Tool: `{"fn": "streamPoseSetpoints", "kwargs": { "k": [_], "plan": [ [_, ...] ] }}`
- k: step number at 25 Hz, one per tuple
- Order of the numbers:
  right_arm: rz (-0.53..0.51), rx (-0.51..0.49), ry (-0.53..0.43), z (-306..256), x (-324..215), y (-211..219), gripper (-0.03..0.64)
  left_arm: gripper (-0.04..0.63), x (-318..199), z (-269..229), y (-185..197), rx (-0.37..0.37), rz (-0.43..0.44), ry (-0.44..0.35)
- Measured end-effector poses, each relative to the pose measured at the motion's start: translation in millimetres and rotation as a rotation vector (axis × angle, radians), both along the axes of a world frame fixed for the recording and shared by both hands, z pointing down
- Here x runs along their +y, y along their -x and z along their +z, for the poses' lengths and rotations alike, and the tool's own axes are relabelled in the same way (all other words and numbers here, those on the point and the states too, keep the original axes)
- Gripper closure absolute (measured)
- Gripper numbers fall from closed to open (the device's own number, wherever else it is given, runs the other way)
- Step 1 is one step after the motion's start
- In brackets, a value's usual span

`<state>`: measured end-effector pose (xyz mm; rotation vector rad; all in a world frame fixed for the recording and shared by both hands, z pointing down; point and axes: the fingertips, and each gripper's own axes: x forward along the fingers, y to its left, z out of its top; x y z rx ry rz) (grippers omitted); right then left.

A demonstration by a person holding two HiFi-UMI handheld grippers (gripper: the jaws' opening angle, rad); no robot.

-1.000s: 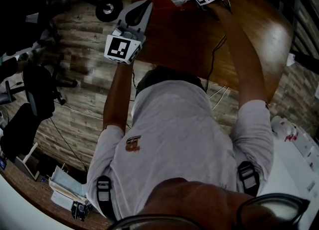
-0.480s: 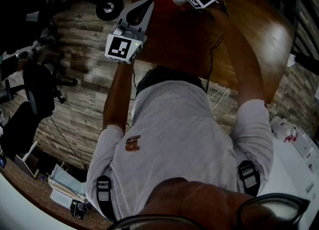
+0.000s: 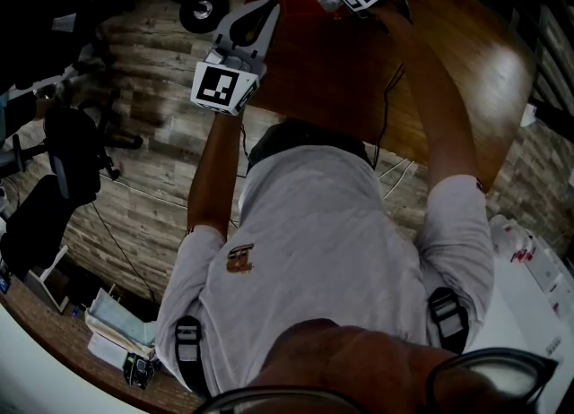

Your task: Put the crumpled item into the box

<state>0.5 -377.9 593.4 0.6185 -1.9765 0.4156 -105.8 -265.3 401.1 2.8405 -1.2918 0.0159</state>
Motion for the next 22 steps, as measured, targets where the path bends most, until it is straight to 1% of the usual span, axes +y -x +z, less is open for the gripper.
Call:
{"fn": "streamPoseSetpoints", "kwargs": {
  "k": [3,5,7,13,18,22],
  "plan": [
    [-0.006,0.006,0.017,2.6,2.3,0.3,0.463,0.576,-0.1,0.6,-1.7,0.001,0.006,0.002],
    [-0.017,0.024,0.046,12.3,5.4,-0.7,0.408,0.575,0.1,1.5,-3.2,0.000,0.010,0.004],
    [-0.019,0.034,0.055,19.7,7.4,-1.4,0.408,0.575,0.9,2.1,-4.3,0.000,0.013,0.005],
    [-0.004,-0.005,0.023,12.9,8.3,-1.7,0.408,0.575,1.0,1.9,-5.0,0.003,0.015,0.003],
    [-0.005,-0.065,-0.015,-3.3,13.7,-2.2,0.415,0.575,1.8,4.9,-9.6,0.004,0.031,-0.006],
    [0.004,-0.165,-0.075,-23.9,16.6,-1.8,0.452,0.575,0.9,4.2,-16.5,0.004,0.042,-0.012]
  ]
}}
